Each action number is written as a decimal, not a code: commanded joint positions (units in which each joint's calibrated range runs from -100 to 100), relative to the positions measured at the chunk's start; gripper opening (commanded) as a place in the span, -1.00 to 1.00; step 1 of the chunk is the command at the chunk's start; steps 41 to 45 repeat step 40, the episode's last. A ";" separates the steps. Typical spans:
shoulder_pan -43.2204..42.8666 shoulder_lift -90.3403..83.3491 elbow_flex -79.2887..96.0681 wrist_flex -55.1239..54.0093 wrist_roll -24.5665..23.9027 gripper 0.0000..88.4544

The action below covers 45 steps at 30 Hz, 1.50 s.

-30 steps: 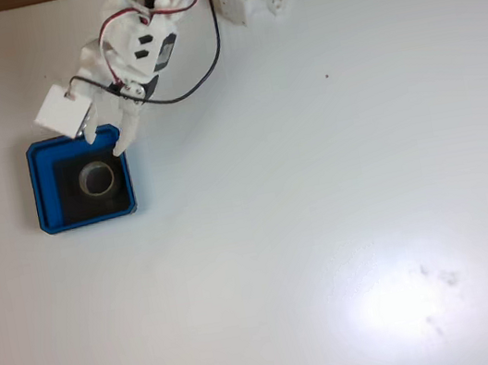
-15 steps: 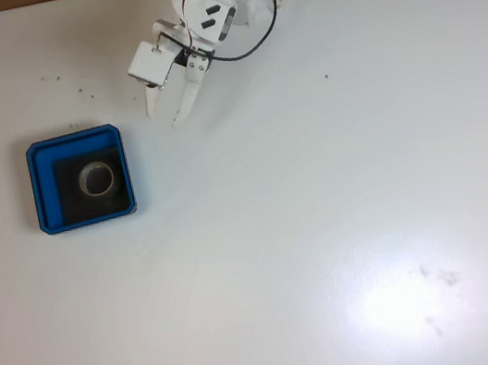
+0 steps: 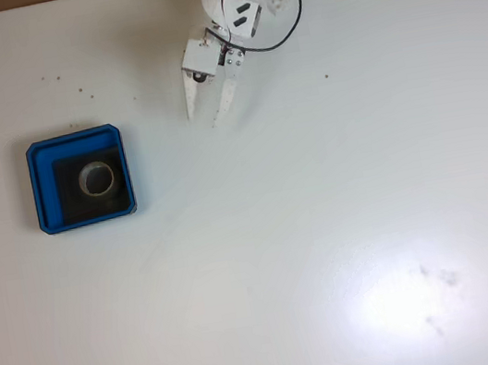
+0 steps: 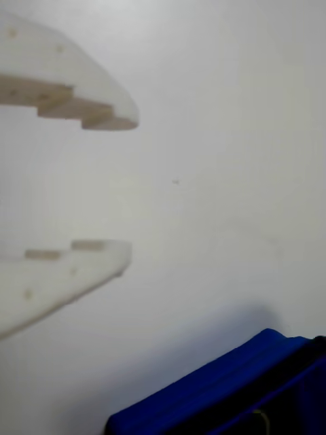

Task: Pick the black tape roll and drop it in the blue box

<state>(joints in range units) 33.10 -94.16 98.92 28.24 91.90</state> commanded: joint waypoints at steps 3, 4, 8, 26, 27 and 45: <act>-11.95 -1.91 1.08 -0.69 0.21 -0.66; -14.98 -1.91 1.08 -0.69 0.21 -0.66; -24.75 -1.91 0.99 -0.69 0.12 -0.66; -30.81 -1.58 0.99 -0.69 -0.23 -0.98; -30.71 -1.49 0.99 -0.69 -0.14 -0.98; -30.71 -1.49 0.99 -0.69 -0.14 -0.98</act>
